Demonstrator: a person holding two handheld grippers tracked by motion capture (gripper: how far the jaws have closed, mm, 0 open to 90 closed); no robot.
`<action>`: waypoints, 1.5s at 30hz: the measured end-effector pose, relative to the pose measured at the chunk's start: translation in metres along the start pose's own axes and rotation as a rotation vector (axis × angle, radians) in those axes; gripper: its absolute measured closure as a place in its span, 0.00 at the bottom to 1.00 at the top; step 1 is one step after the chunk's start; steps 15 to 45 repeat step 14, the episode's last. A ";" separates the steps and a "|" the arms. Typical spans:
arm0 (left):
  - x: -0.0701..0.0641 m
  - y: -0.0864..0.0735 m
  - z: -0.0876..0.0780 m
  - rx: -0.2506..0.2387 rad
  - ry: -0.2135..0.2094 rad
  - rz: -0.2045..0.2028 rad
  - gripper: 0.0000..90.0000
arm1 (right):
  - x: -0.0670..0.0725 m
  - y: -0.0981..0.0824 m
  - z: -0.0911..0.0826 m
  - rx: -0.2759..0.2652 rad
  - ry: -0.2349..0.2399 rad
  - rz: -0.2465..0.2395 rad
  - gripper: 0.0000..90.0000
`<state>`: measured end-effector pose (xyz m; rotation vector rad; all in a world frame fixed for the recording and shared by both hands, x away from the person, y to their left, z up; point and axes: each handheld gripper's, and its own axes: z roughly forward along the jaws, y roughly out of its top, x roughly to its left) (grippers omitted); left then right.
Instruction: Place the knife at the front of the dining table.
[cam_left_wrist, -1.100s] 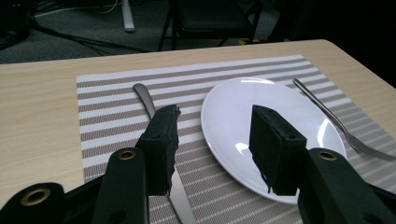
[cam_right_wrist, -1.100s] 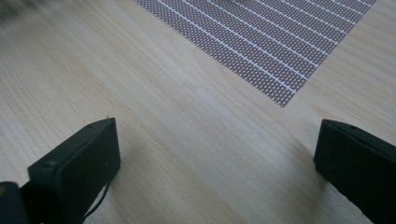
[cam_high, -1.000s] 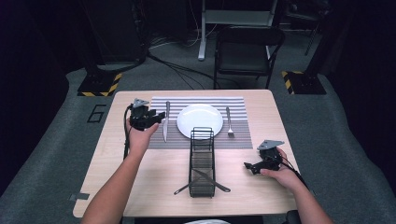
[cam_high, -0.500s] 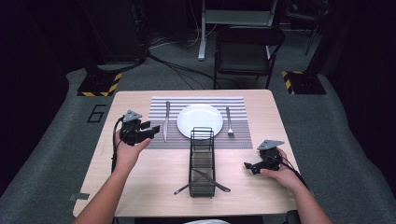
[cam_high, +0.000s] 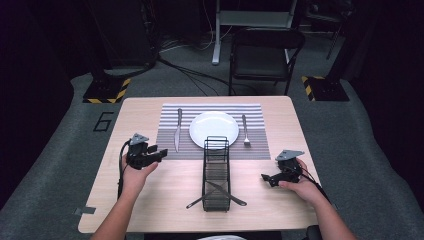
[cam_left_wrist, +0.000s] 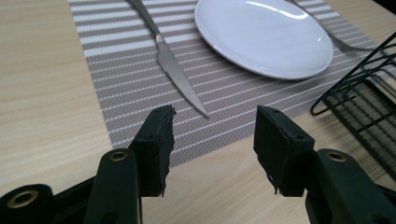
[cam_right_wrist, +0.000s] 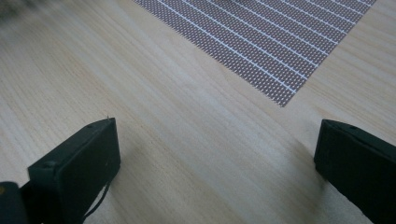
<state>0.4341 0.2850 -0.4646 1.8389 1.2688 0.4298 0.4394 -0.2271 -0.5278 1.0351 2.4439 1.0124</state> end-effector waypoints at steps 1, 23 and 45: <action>0.002 -0.003 0.001 0.013 0.014 0.007 0.53 | 0.000 0.000 0.000 0.000 0.000 0.000 0.00; 0.022 -0.034 0.010 0.046 0.085 -0.003 0.50 | 0.000 0.000 0.000 0.000 0.000 -0.002 0.00; 0.022 -0.034 0.010 0.046 0.085 -0.003 0.50 | 0.000 0.000 0.000 0.000 0.000 -0.002 0.00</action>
